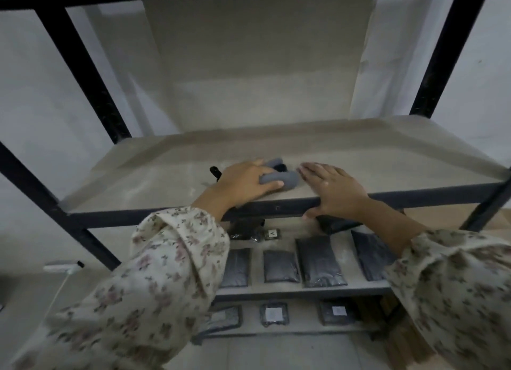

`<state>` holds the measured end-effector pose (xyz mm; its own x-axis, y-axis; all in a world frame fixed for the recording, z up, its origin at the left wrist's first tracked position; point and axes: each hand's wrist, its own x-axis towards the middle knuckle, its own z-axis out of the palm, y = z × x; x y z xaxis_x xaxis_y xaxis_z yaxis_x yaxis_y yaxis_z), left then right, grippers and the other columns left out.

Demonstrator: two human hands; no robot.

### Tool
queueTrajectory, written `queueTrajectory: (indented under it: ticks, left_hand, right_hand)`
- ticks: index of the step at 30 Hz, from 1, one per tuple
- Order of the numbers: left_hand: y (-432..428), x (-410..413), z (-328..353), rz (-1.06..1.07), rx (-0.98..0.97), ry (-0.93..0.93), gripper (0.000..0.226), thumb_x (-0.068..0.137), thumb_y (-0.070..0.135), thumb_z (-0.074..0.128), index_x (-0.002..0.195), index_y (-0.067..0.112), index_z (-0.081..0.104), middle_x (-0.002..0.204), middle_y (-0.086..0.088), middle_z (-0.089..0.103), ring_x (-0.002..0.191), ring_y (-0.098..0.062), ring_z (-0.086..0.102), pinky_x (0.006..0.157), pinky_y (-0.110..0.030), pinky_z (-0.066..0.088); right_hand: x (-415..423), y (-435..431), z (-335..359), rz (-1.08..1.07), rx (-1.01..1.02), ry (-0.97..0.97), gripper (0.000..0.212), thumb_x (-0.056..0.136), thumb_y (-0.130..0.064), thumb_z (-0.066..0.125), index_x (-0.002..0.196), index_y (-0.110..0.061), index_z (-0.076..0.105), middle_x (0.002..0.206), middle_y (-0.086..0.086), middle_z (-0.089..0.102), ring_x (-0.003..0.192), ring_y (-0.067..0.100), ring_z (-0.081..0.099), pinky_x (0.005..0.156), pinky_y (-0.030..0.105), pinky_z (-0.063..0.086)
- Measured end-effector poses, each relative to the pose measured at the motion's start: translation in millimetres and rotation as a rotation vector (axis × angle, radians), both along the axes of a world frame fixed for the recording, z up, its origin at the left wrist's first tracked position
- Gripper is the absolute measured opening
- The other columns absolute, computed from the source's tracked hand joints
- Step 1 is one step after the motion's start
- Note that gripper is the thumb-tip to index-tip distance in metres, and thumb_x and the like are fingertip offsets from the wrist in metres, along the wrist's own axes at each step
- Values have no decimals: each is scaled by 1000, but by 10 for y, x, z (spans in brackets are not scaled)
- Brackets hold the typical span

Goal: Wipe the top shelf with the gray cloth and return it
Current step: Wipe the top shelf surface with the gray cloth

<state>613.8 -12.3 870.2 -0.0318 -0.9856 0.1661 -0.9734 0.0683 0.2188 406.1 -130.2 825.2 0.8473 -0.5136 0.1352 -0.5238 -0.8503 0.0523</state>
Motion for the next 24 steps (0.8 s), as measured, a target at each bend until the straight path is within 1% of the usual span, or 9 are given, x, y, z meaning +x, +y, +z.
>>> queueTrajectory:
  ticks: [2, 4, 6, 8, 10, 14, 18, 21, 24]
  left_hand:
    - [142, -44, 47, -108, 83, 107, 24, 82, 65, 45, 91, 50, 62, 87, 22, 53, 84, -4, 54, 67, -24, 35]
    - [245, -63, 103, -166, 115, 132, 20, 77, 68, 47, 72, 52, 59, 74, 32, 53, 72, 9, 51, 61, -13, 31]
    - [234, -36, 102, -148, 12, 109, 32, 79, 67, 45, 87, 44, 65, 80, 31, 57, 73, 9, 50, 64, -15, 31]
    - [147, 6, 51, -25, -130, 74, 43, 86, 61, 42, 112, 33, 62, 103, 13, 62, 88, -6, 53, 71, -24, 35]
    - [65, -8, -29, 100, -149, 17, 47, 88, 60, 39, 122, 31, 55, 115, 1, 61, 101, -17, 55, 76, -28, 38]
    - [82, -156, -106, 88, -130, 36, 45, 85, 64, 38, 107, 33, 63, 88, 10, 56, 87, -12, 53, 65, -24, 34]
    - [283, -346, -17, -2, 54, 473, 22, 86, 54, 49, 72, 43, 63, 71, 19, 60, 73, 6, 54, 65, -8, 37]
    - [310, -510, 5, 72, -13, 1039, 23, 96, 32, 44, 99, 20, 64, 92, 2, 66, 83, -7, 61, 77, -19, 47]
    - [249, -618, 123, 164, -147, 1638, 29, 99, 27, 37, 109, 7, 56, 87, -1, 69, 72, -8, 66, 72, -22, 53]
  right_hand:
    - [-2, 2, -2, 9, 0, -15, 111, 63, -74, 56, 147, -22, 7, 157, 1, 13, 142, 21, 16, 114, 37, 17]
    - [-6, 9, 1, 13, -3, -27, 110, 62, -73, 58, 147, -22, 8, 156, 2, 15, 141, 21, 17, 113, 37, 18]
    - [-4, 12, 12, 15, -6, -33, 110, 63, -72, 58, 147, -22, 9, 156, 2, 16, 141, 22, 18, 113, 37, 18]
    - [-1, 19, 27, 8, -4, -32, 109, 63, -72, 58, 147, -22, 10, 156, 2, 16, 141, 22, 18, 113, 38, 18]
    - [2, 27, 35, 4, -2, -26, 110, 63, -73, 57, 147, -21, 10, 156, 2, 16, 140, 23, 19, 113, 38, 18]
    - [-8, 65, 50, 3, 9, -38, 108, 64, -71, 59, 147, -21, 11, 156, 1, 15, 141, 23, 18, 113, 38, 17]
    - [-39, 151, 145, 7, 193, -75, 94, 68, -54, 68, 145, -23, 22, 155, -1, 20, 139, 23, 21, 113, 39, 17]
    - [-39, 257, 312, 36, 726, -326, 56, 75, -20, 70, 127, -18, 48, 135, 6, 49, 121, 22, 47, 100, 35, 41]
    - [71, 443, 465, 108, 1261, -641, 29, 84, 1, 53, 107, -16, 57, 108, 4, 62, 100, 16, 59, 83, 21, 50]
